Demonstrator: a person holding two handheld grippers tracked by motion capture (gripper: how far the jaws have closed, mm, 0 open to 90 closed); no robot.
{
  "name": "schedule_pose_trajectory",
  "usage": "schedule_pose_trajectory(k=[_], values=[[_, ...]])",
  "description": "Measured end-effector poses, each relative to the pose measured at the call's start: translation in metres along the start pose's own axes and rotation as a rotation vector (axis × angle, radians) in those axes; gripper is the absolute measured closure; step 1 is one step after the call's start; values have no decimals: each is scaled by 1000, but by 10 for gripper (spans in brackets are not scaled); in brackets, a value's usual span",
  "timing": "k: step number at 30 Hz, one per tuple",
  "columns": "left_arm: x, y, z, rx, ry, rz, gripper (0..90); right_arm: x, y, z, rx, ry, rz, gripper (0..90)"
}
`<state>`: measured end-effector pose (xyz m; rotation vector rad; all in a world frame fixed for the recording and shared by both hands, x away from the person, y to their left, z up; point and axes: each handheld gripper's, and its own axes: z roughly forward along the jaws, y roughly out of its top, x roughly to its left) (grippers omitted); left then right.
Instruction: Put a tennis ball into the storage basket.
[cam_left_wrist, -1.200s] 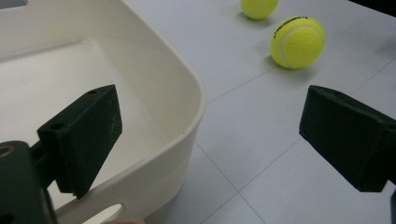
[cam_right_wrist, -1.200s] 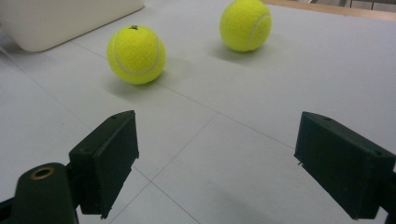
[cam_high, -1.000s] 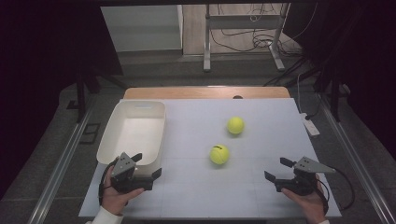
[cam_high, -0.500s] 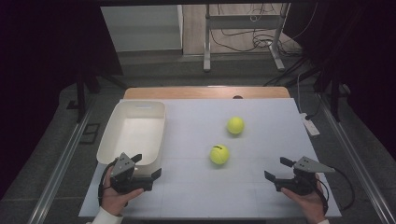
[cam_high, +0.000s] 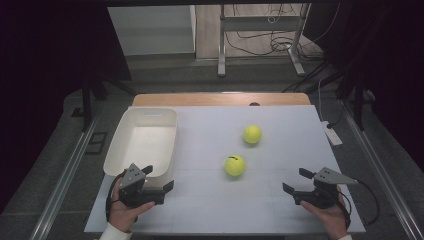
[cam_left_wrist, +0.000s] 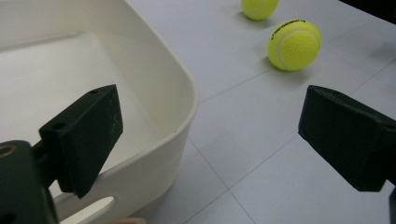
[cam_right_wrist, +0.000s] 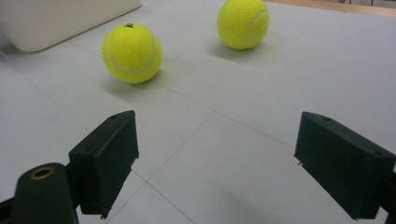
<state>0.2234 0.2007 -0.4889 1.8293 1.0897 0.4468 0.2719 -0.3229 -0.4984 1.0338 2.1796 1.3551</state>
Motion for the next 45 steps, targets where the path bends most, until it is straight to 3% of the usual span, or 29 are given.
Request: schedule_pose_trajectory(k=[24, 31, 45], values=[[-4, 14, -2, 19, -42, 13, 72, -2, -2, 0, 14, -24, -4, 139], [-7, 19, 4, 52, -34, 21, 72, -1, -2, 0, 12, -13, 5, 139], [-12, 34, 13, 63, -74, 35, 77, -2, -3, 1, 19, -16, 2, 140]])
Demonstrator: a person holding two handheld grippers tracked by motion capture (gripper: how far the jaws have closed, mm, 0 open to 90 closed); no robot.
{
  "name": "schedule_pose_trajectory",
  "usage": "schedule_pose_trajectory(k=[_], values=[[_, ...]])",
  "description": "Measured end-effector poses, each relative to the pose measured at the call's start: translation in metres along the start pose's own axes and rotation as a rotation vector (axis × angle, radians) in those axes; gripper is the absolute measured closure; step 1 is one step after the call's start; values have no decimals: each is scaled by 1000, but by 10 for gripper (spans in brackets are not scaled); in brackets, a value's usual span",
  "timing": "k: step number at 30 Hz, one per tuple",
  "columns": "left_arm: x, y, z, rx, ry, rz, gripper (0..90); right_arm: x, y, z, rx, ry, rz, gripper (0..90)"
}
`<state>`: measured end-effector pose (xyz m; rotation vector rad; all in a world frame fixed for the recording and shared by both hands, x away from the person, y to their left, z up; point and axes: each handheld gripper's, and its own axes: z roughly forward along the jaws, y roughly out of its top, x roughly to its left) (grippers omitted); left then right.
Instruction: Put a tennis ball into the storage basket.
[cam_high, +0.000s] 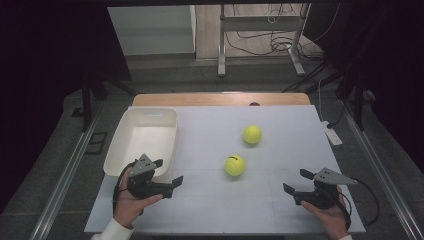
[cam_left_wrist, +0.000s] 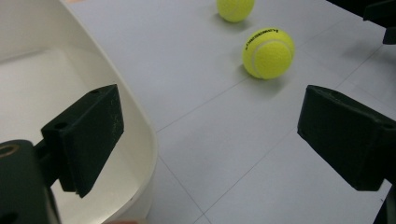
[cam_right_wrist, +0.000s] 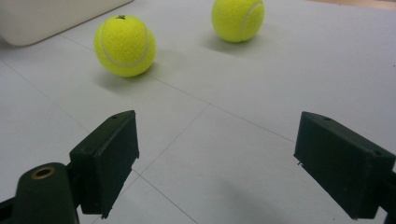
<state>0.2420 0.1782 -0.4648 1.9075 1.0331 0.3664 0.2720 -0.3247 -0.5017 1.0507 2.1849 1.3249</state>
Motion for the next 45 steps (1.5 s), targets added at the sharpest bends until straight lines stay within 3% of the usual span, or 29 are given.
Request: schedule_pose_trajectory(k=[15, 37, 45], values=[[0, 9, 7, 19, -38, -6, 74, 1, -1, 2, 13, -2, -11, 140], [-3, 26, 16, 12, -50, 4, 71, 1, -2, 2, 20, -9, -17, 140], [-9, 29, 27, 48, -82, 25, 71, 1, -2, 2, 19, -9, -14, 140]])
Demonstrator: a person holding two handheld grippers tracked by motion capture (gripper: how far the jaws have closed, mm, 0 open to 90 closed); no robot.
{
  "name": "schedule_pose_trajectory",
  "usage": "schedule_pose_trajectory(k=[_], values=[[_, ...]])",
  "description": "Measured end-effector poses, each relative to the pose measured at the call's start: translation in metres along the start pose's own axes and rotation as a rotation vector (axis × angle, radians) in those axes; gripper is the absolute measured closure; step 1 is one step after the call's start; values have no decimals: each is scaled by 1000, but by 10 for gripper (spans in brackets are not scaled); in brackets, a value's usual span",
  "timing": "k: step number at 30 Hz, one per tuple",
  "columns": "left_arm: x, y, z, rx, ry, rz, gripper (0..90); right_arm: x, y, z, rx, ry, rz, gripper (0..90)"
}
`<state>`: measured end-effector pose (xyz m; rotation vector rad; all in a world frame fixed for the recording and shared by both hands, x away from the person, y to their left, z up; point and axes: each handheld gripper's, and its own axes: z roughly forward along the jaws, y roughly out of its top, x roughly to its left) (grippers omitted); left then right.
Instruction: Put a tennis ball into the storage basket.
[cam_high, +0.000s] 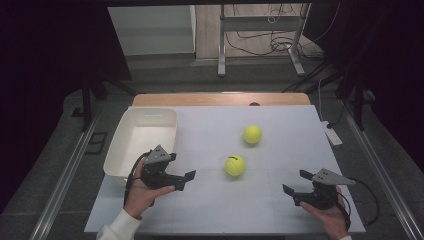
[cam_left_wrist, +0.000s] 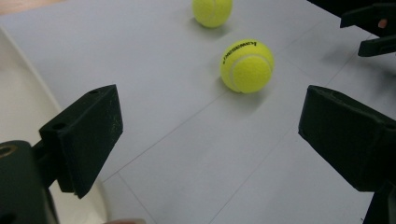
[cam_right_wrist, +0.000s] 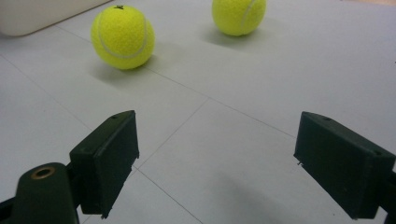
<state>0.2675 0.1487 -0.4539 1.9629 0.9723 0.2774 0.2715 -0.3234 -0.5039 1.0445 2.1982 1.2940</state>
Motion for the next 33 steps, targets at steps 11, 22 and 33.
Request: schedule_pose_trajectory(k=[11, 22, 33], values=[[-7, 8, 16, 32, -30, 19, 71, -1, 0, 0, 2, -2, -1, 140], [-10, 11, 27, 54, -35, 21, 71, -1, -1, -1, -1, -1, 3, 140], [-12, 15, 38, 73, -49, 29, 72, 0, -1, 2, 11, 6, -7, 140]])
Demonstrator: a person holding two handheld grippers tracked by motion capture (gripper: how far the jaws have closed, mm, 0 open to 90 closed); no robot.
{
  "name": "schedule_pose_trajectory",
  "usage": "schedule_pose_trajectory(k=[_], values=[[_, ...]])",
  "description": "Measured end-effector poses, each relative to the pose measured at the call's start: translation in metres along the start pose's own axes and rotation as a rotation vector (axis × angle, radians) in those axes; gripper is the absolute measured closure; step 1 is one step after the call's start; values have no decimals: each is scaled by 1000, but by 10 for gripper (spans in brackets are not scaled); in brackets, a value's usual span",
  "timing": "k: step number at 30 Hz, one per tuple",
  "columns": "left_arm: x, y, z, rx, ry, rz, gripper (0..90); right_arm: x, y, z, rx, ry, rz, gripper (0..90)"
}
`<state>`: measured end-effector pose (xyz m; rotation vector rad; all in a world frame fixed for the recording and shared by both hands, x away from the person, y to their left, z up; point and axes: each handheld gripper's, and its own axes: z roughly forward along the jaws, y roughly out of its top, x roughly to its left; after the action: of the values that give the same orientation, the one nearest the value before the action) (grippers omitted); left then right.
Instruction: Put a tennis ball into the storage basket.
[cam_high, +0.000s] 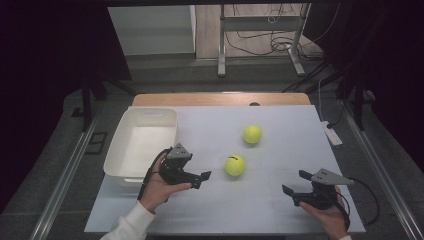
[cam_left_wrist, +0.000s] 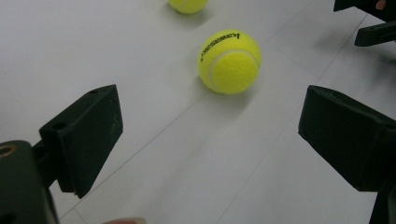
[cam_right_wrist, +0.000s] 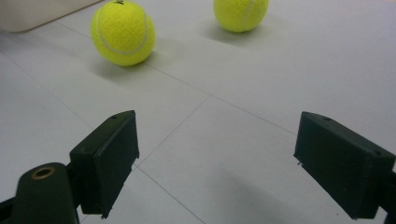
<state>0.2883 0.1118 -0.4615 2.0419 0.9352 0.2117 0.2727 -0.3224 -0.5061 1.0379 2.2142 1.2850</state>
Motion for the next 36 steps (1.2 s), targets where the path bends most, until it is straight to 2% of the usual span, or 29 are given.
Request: schedule_pose_trajectory(k=[36], values=[[-9, 17, 21, 12, -29, 26, 74, 1, -1, 0, 8, -2, -3, 140]])
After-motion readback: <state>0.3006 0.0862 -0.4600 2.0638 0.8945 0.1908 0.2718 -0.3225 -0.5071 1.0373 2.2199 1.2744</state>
